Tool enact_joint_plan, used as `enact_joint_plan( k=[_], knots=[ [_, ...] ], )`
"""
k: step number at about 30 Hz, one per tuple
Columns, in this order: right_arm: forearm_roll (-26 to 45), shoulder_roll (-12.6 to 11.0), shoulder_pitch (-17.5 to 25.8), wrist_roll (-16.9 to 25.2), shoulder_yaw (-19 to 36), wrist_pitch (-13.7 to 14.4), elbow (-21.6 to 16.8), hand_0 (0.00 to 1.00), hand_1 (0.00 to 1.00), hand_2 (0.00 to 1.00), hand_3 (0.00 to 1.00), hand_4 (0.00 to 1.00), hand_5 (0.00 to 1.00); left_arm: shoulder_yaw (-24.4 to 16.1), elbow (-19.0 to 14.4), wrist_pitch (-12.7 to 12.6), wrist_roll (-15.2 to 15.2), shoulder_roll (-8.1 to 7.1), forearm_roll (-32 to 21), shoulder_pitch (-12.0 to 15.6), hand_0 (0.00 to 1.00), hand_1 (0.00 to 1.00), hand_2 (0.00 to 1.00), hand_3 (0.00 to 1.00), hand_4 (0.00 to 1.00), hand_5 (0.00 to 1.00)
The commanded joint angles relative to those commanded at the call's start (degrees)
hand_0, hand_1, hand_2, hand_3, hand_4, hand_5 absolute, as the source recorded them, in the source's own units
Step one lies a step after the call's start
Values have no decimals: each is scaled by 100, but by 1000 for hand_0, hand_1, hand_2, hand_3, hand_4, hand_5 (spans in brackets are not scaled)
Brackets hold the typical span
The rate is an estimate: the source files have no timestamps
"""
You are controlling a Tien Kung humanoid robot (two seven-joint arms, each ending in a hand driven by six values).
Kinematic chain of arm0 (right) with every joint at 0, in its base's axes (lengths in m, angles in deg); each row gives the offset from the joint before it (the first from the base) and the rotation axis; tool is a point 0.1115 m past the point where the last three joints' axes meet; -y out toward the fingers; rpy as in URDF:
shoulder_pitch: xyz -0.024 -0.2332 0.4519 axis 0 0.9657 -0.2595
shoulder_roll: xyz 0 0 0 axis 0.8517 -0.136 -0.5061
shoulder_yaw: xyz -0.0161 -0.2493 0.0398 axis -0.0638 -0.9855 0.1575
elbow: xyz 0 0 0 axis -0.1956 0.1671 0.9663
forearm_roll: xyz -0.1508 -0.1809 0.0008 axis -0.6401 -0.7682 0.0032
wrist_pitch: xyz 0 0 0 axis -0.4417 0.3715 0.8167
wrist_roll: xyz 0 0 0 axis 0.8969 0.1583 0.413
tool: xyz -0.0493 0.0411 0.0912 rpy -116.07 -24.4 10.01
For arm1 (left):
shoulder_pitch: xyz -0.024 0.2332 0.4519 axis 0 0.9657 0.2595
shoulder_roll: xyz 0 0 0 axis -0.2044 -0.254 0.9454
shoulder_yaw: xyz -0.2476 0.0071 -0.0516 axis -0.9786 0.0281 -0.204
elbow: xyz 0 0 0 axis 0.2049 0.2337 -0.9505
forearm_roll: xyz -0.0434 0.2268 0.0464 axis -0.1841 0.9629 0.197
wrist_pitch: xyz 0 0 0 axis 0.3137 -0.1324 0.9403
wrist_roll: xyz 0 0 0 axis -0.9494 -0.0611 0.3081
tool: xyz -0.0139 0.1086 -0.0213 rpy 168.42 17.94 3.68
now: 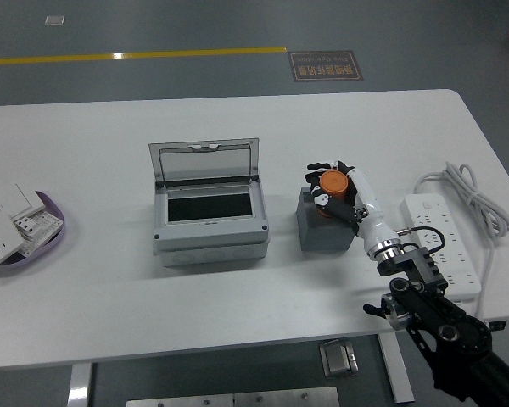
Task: Pick up the cylinder from the cube,place it in the box,flap close box
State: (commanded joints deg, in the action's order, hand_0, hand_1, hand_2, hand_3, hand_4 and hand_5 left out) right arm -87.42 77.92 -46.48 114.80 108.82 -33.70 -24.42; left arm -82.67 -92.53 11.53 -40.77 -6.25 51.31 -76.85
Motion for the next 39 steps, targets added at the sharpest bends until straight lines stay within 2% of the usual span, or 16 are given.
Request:
enact_joint_plan(
  k=[3, 4, 9, 10, 15, 16, 17, 21, 22, 27, 28, 33, 34, 39],
  knots=[
    [-3, 2, -22, 29, -1, 58, -75, 443, 522, 474, 443, 2, 2, 1, -1, -1, -1, 1, -2, 1, 600, 584, 557, 594, 656, 203],
    [-17, 1, -41, 36, -13, 105, -147, 347, 405, 384, 276, 2, 2, 3, -1, -2, -2, 0, -4, 1, 600, 585, 557, 594, 658, 203],
    [-127, 15, -143, -16, -183, 346, -548, 347, 405, 384, 276, 2, 2, 4, -4, -8, -4, 2, -9, 3, 600, 585, 557, 594, 658, 203],
    [-163, 31, -173, -41, -237, 385, -632, 312, 361, 347, 242, 2, 2, 4, -5, -9, -5, 4, -10, 4, 600, 585, 557, 593, 658, 206],
    [-525, 159, -396, -278, -644, 538, -1091, 312, 361, 347, 242, 2, 2, 11, -9, -13, -11, 12, -15, 10, 600, 585, 557, 593, 658, 206],
    [-625, 179, -443, -344, -728, 552, -1164, 143, 256, 320, 233, 2, 2, 11, -10, -14, -13, 13, -15, 11, 600, 585, 558, 593, 657, 202],
    [-723, 195, -484, -402, -799, 562, -1224, 143, 256, 320, 233, 2, 2, 11, -10, -14, -14, 15, -14, 11, 600, 585, 558, 593, 657, 202],
    [-1237, 235, -766, -789, -1238, 556, -1468, 143, 256, 320, 233, 2, 2, 16, -15, -16, -23, 17, -18, 9, 600, 585, 558, 593, 657, 202],
    [-1368, 239, -846, -891, -1335, 533, -1494, 36, 195, 310, 231, 2, 2, 13, -18, -17, -28, 17, -16, 10, 600, 585, 557, 593, 657, 203],
    [-2229, 276, -1249, -1527, -1793, 252, -1491, 36, 195, 310, 231, 2, 2, -4, -24, -14, -45, 13, 10, 9, 600, 585, 557, 593, 657, 203],
    [-2428, 291, -1315, -1670, -1870, 191, -1469, 2, 170, 310, 224, 2, 2, -9, -25, -12, -46, 11, 16, 6, 600, 585, 557, 593, 658, 205],
    [-3336, 397, -1558, -2340, -2151, 45, -1320, 2, 170, 310, 224, 2, 2, -26, -26, -3, -56, 8, 48, 4, 600, 585, 557, 593, 658, 205],
    [-3564, 417, -1597, -2495, -2179, 27, -1293, 232, 433, 495, 403, 146, 2, -28, -27, -2, -58, 8, 52, 6, 600, 585, 558, 594, 659, 206],
    [-4522, 442, -1723, -3177, -2280, -65, -1199, 232, 433, 495, 403, 146, 2, -36, -28, 2, -65, 1, 66, 6, 600, 585, 558, 594, 659, 206]
  ],
)
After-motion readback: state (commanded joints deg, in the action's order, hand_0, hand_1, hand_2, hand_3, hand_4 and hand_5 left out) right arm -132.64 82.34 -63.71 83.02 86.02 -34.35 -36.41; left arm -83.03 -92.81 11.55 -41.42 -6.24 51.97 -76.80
